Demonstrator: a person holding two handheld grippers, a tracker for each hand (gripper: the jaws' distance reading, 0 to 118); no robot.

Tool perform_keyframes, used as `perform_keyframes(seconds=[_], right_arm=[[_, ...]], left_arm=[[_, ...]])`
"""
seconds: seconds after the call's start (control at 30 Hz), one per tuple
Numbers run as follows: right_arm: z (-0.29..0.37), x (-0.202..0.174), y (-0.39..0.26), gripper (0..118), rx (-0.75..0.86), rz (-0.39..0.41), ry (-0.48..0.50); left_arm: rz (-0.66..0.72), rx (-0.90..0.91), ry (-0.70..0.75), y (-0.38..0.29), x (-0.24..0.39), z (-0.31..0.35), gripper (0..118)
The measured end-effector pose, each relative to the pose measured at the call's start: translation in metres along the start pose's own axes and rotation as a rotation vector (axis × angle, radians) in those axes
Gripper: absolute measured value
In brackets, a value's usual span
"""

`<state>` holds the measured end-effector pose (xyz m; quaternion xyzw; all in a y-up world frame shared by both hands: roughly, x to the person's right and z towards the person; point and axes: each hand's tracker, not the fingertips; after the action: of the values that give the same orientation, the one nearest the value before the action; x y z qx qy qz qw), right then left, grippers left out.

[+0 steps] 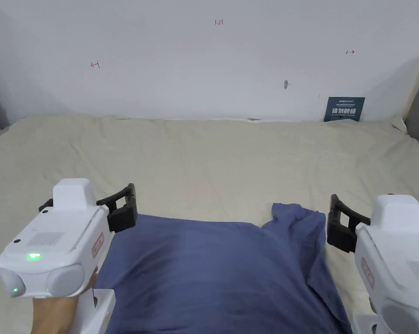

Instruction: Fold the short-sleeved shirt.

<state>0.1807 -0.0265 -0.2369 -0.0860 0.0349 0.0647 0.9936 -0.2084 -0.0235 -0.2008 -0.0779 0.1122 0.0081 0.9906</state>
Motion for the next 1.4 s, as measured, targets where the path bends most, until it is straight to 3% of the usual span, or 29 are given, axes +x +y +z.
perform_keyframes(seconds=[0.07, 0.1, 0.4, 0.73, 0.87, 0.9, 0.93, 0.97, 1.0, 1.03, 1.07, 1.2, 1.23, 1.3, 1.4], right_arm=[[-0.001, 0.001, -0.001, 8, 0.014, -0.002, 0.005], [-0.001, 0.000, -0.002, 1, 0.023, -0.005, 0.009], [-0.013, -0.006, -0.002, 1, 0.017, -0.027, 0.007], [-0.081, -0.009, -0.007, 1, -0.052, -0.021, -0.007], [-0.118, -0.012, -0.014, 1, -0.096, -0.012, -0.019], [-0.127, -0.013, -0.017, 1, -0.104, -0.008, -0.023], [-0.136, -0.010, -0.022, 1, -0.113, -0.007, -0.025], [-0.145, -0.010, -0.025, 1, -0.125, -0.009, -0.027], [-0.152, -0.009, -0.027, 1, -0.135, -0.012, -0.028], [-0.162, -0.010, -0.031, 1, -0.147, -0.013, -0.029], [-0.164, -0.014, -0.032, 1, -0.161, -0.009, -0.032], [-0.183, -0.017, -0.041, 1, -0.195, -0.023, -0.035], [-0.188, -0.017, -0.043, 1, -0.204, -0.026, -0.036], [-0.196, -0.017, -0.048, 1, -0.229, -0.034, -0.038], [-0.210, 0.000, -0.063, 2, -0.270, -0.066, -0.033]], left_arm=[[-0.012, 0.005, -0.017, -0.004, 0.004, 0.001, 0], [-0.022, -0.002, -0.026, -0.006, 0.007, -0.001, 1], [-0.026, -0.162, -0.056, -0.012, 0.001, -0.044, 0], [0.031, -0.504, -0.105, -0.036, -0.039, -0.213, 0], [0.035, -0.632, -0.039, -0.064, -0.052, -0.284, 3], [0.047, -0.654, -0.034, -0.072, -0.056, -0.300, 9], [0.060, -0.678, -0.032, -0.079, -0.060, -0.314, 24], [0.097, -0.687, -0.027, -0.086, -0.065, -0.326, 58], [0.109, -0.718, -0.032, -0.094, -0.069, -0.334, 82], [0.112, -0.756, -0.039, -0.102, -0.072, -0.345, 102], [0.101, -0.785, -0.042, -0.111, -0.072, -0.355, 110], [0.028, -0.813, -0.019, -0.133, -0.069, -0.369, 100], [0.010, -0.840, -0.024, -0.138, -0.068, -0.373, 92], [-0.016, -0.877, -0.025, -0.149, -0.063, -0.374, 54], [-0.046, -0.855, -0.051, -0.158, -0.053, -0.369, 44]])
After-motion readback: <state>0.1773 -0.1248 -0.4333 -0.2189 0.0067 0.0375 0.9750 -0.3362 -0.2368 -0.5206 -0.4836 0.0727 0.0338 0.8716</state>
